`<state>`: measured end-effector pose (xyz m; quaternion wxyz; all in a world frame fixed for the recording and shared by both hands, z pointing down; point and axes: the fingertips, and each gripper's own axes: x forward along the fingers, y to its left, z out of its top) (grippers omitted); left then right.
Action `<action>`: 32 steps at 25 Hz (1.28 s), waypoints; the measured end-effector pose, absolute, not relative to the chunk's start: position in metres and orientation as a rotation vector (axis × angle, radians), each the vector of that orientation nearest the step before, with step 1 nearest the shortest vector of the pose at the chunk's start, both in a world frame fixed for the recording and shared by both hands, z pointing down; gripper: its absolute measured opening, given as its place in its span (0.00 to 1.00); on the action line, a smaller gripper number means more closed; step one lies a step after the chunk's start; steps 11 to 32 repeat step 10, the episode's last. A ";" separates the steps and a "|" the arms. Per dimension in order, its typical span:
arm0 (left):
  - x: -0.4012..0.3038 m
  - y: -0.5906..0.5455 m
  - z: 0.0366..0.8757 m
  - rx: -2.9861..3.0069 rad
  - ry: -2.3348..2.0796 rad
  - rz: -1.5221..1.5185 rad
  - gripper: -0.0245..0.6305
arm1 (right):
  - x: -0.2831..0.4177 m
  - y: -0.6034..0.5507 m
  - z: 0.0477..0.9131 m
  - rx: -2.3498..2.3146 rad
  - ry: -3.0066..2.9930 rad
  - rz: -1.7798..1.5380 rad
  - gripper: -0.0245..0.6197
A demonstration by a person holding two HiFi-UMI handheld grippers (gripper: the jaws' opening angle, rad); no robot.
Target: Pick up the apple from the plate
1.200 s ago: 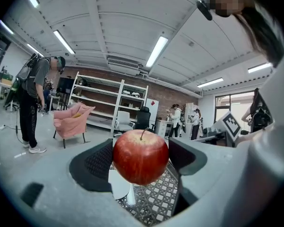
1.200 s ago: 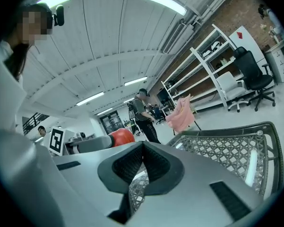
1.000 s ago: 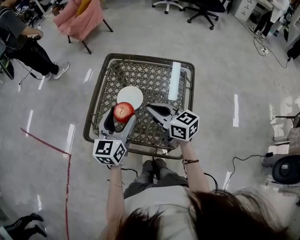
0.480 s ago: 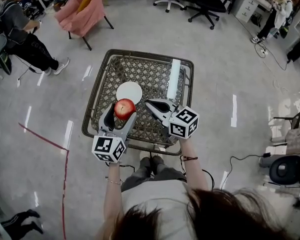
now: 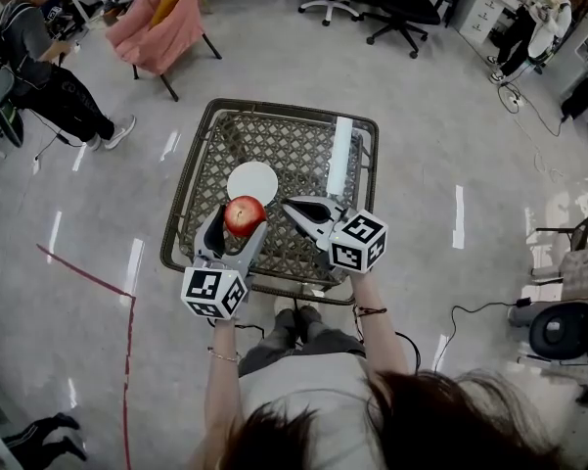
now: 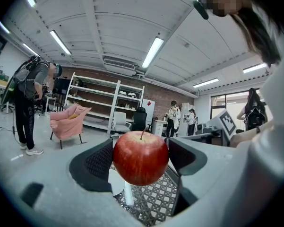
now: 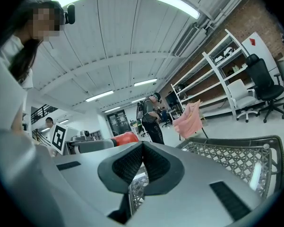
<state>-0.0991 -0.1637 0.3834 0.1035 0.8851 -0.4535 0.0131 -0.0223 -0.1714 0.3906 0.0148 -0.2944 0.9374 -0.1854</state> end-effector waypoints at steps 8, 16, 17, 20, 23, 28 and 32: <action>-0.100 -0.163 0.391 2.601 -1.330 0.030 0.60 | -0.025 -0.169 0.396 -0.916 2.908 -0.597 0.05; -0.103 -0.161 0.396 2.588 -1.332 0.019 0.60 | -0.030 -0.166 0.399 -0.911 2.906 -0.611 0.05; -0.103 -0.161 0.396 2.588 -1.332 0.019 0.60 | -0.030 -0.166 0.399 -0.911 2.906 -0.611 0.05; -0.103 -0.161 0.396 2.588 -1.332 0.019 0.60 | -0.030 -0.166 0.399 -0.911 2.906 -0.611 0.05; -0.103 -0.161 0.396 2.588 -1.332 0.019 0.60 | -0.030 -0.166 0.399 -0.911 2.906 -0.611 0.05; -0.103 -0.161 0.396 2.588 -1.332 0.019 0.60 | -0.030 -0.166 0.399 -0.911 2.906 -0.611 0.05; -0.103 -0.161 0.396 2.588 -1.332 0.019 0.60 | -0.030 -0.166 0.399 -0.911 2.906 -0.611 0.05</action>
